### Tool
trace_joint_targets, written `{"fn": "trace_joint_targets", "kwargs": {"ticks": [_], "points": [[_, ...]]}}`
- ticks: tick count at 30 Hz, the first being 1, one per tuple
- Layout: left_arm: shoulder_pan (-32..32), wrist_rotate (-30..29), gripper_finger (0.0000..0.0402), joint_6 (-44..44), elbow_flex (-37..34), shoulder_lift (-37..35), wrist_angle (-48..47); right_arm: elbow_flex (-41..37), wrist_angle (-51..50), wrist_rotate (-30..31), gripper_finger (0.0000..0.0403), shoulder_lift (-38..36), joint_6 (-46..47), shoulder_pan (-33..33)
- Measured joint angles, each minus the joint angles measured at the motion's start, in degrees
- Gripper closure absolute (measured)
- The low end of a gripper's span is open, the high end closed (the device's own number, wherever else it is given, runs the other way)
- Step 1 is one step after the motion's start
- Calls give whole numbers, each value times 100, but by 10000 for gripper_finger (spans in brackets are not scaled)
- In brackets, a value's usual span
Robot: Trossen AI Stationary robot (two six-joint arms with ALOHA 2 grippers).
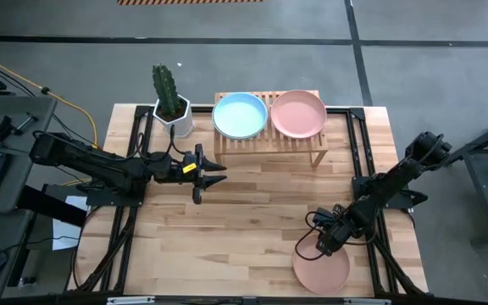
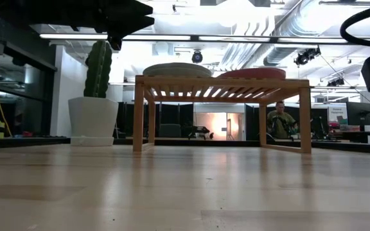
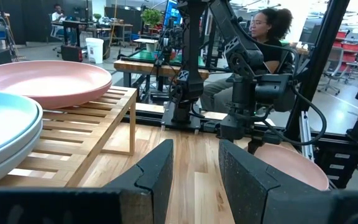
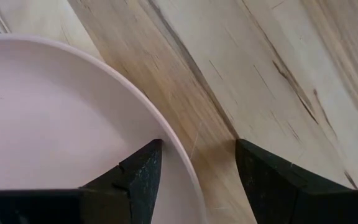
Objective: Place and stack plates onto a shelf
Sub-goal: Stack the light red plate on top of the light red plate on the shelf
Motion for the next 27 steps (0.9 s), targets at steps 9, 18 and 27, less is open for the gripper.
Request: {"fn": "trace_joint_targets", "kwargs": {"ticks": [9, 18, 27], "points": [[2, 0, 284, 0, 0, 0, 0, 0, 2, 7, 204, 2, 0, 0], [2, 1, 284, 0, 0, 0, -2, 0, 37, 289, 204, 7, 18, -2], [1, 2, 284, 0, 0, 0, -2, 0, 11, 927, 204, 7, 503, -15]]}}
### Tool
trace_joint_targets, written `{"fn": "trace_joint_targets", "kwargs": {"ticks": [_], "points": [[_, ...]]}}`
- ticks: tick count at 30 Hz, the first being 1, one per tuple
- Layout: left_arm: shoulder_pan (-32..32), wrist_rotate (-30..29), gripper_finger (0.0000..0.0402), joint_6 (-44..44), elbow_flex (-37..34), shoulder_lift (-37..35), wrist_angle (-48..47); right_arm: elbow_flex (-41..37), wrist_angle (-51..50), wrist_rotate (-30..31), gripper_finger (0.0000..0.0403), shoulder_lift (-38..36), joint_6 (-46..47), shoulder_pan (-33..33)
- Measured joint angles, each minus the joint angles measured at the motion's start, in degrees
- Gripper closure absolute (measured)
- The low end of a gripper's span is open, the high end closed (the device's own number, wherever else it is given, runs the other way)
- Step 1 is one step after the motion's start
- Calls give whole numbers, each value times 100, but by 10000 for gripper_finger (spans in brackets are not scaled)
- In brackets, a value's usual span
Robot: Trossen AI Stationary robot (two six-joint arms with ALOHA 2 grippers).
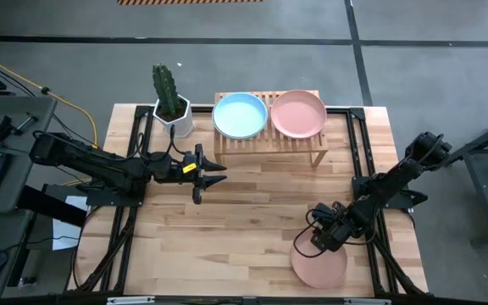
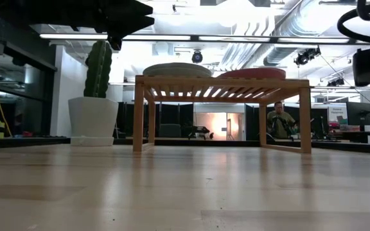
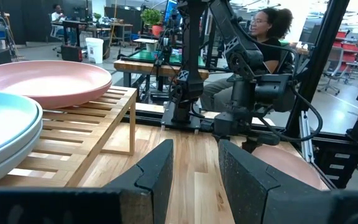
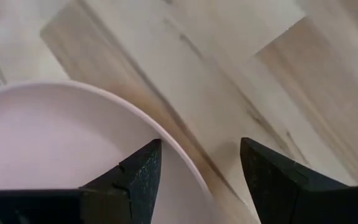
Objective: Place and stack plates onto a shelf
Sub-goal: Stack the light red plate on top of the light red plate on the shelf
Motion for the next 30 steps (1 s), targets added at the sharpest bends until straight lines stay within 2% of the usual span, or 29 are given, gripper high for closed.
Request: {"fn": "trace_joint_targets", "kwargs": {"ticks": [6, 17, 24, 30], "points": [[1, 0, 284, 0, 0, 0, 0, 0, -144, 483, 204, 0, 384, 0], [-1, 0, 284, 0, 0, 0, 0, 0, -1141, 1315, 204, 0, 1747, 0], [1, 0, 284, 0, 0, 0, 0, 0, -1116, 1944, 204, 0, 1836, -2], [0, 0, 284, 0, 0, 0, 0, 0, -1103, 1877, 204, 0, 1815, -2]]}}
